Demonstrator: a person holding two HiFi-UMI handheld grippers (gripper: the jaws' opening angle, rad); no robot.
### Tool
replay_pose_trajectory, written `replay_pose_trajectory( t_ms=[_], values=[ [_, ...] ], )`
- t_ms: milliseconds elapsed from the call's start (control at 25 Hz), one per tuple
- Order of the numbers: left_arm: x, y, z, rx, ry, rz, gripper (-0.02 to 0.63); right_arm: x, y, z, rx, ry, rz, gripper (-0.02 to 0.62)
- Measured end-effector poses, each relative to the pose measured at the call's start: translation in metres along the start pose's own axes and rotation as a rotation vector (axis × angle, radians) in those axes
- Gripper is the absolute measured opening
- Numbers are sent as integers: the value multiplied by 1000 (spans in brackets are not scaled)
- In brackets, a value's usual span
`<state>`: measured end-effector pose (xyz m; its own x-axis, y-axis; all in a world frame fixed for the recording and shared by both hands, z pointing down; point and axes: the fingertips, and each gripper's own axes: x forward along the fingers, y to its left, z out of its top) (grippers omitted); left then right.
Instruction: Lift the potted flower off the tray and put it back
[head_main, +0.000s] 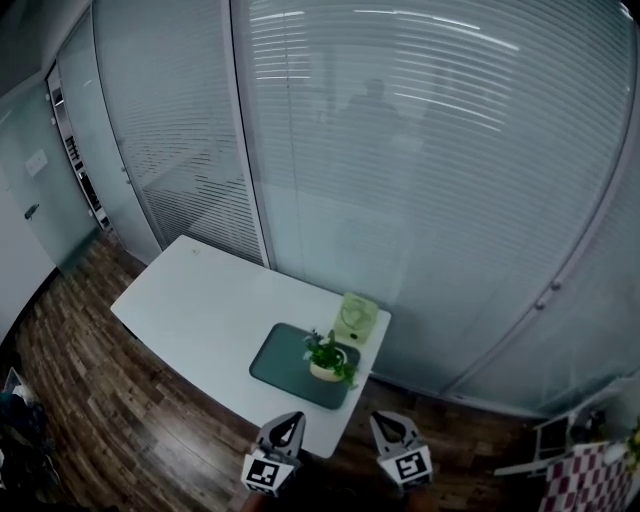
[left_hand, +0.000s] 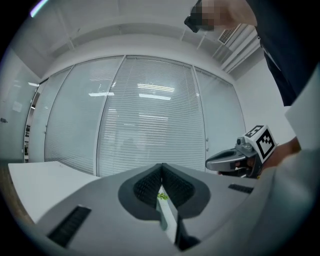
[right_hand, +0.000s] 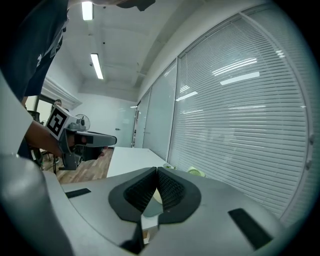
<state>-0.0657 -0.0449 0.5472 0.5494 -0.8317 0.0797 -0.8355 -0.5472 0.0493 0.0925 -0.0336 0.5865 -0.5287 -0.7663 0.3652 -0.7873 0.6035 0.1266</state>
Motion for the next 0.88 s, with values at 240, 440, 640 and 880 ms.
replay_pose_trajectory(
  t_ms=[240,440,640,880],
  values=[
    [21,25,6,20,-11,-22,8,26,-24,8,133,-59,-35,5],
    [27,38,-3,41,-8,-29,9,38,-36,15,81,-55,-60,6],
    [33,48,-14,27,10,-42,97,49,-46,6,78,-40,-61,33],
    [37,45,-37,31,63,-71,246,53,-46,-4,142,-78,-56,280]
  ],
)
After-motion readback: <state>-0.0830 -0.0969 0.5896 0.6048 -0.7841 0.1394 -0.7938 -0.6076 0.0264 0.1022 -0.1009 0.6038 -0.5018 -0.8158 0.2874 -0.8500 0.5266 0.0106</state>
